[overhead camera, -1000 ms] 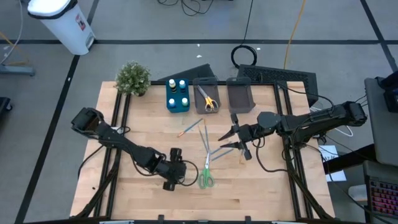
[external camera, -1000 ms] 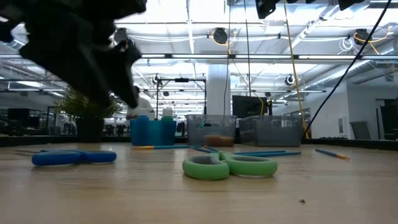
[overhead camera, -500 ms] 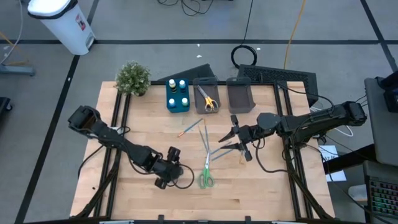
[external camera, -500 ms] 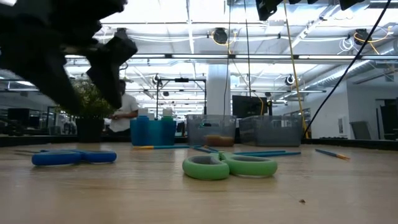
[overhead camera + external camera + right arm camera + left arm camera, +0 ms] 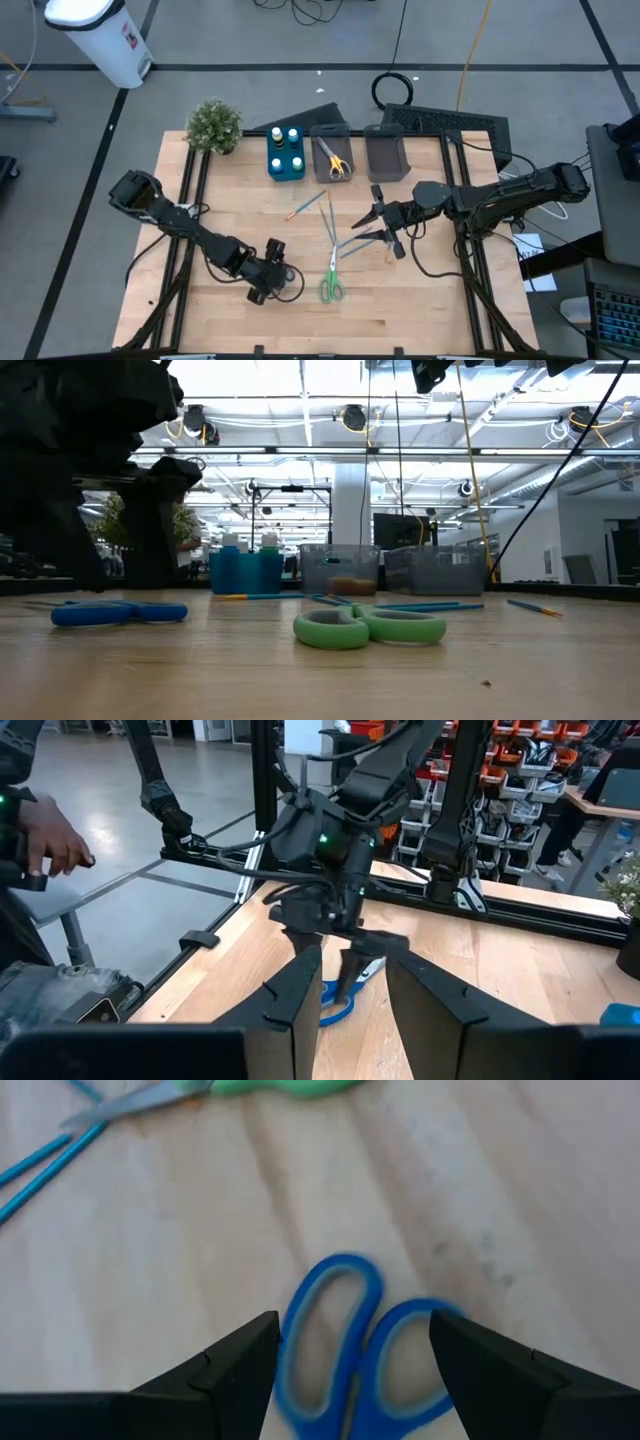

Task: Pick & Place Paint Supplies
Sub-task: Put the blue scissors into the left black bin

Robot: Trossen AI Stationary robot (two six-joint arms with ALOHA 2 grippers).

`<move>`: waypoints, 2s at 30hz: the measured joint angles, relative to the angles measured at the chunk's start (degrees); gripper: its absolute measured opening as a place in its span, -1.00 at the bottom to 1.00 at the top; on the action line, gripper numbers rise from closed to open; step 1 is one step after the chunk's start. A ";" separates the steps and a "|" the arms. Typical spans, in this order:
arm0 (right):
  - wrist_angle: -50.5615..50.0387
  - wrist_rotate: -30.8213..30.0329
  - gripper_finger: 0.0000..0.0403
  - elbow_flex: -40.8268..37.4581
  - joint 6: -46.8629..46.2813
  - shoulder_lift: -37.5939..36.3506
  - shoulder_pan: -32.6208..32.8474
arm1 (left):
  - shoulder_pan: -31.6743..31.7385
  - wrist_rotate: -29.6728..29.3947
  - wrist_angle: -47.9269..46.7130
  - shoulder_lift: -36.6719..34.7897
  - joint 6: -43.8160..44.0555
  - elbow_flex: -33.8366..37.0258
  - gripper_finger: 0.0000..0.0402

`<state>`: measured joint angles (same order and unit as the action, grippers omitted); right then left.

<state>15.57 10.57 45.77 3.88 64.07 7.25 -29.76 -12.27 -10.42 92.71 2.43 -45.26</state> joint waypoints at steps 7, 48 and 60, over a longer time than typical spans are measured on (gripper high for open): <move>0.00 0.00 -0.48 0.01 0.00 0.00 0.00 | 0.49 -1.32 3.31 0.00 0.18 4.21 0.34; 8.57 0.00 -0.48 -3.68 0.00 0.04 0.00 | 2.78 -10.61 6.55 -0.11 2.84 8.21 0.34; 8.62 0.00 -0.48 -3.68 0.00 0.04 0.00 | 2.75 -6.90 8.00 -0.04 -0.29 8.23 -0.16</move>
<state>24.19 10.57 42.09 3.88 64.12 7.25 -27.00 -19.17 -2.42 92.66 2.15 -37.04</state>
